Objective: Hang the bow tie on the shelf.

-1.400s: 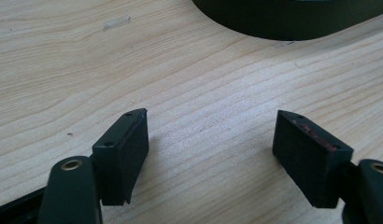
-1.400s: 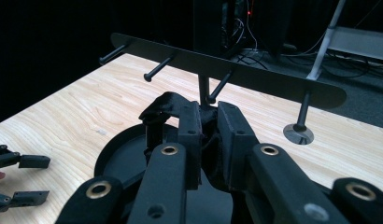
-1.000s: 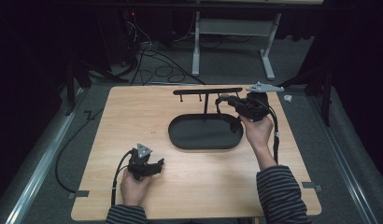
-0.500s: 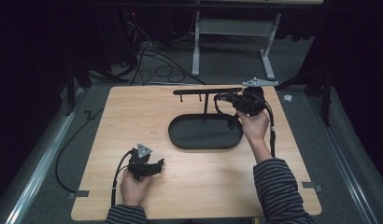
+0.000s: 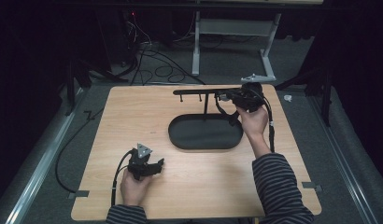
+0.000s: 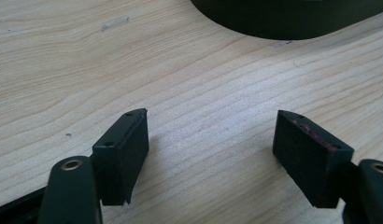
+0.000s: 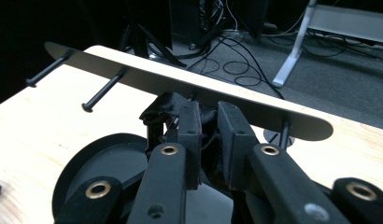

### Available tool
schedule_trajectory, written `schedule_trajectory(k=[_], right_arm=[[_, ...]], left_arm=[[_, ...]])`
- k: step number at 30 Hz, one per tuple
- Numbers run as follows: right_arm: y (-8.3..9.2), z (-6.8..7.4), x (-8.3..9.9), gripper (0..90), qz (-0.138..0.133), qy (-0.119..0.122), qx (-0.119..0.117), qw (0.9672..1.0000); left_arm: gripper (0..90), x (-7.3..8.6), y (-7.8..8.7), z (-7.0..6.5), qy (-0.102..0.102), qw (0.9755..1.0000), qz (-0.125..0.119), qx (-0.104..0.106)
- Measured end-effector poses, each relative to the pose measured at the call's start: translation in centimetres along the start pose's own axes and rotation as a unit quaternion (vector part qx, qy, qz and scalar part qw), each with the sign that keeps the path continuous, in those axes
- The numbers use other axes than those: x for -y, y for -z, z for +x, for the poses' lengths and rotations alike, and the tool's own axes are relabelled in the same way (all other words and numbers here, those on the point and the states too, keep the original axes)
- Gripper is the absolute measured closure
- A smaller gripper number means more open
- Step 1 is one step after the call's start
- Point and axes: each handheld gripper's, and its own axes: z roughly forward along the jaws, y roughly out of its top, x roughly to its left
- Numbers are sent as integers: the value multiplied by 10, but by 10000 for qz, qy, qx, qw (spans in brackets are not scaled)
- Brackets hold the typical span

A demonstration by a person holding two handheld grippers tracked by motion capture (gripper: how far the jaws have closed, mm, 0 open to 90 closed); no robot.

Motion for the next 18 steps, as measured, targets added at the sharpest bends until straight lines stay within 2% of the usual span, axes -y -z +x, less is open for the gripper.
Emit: schedule_trajectory(k=[4, 7, 18], right_arm=[[-2, -1, -2, 816, 59, 34, 41, 10000], [-7, -2, -2, 814, 150, 65, 157, 9997], [-15, 0, -1, 796, 284, 96, 245, 9992]], left_arm=[[273, 0, 0, 0, 0, 10000, -1, 0], [274, 0, 0, 0, 0, 10000, -1, 1], [272, 0, 0, 0, 4, 10000, -2, 17]])
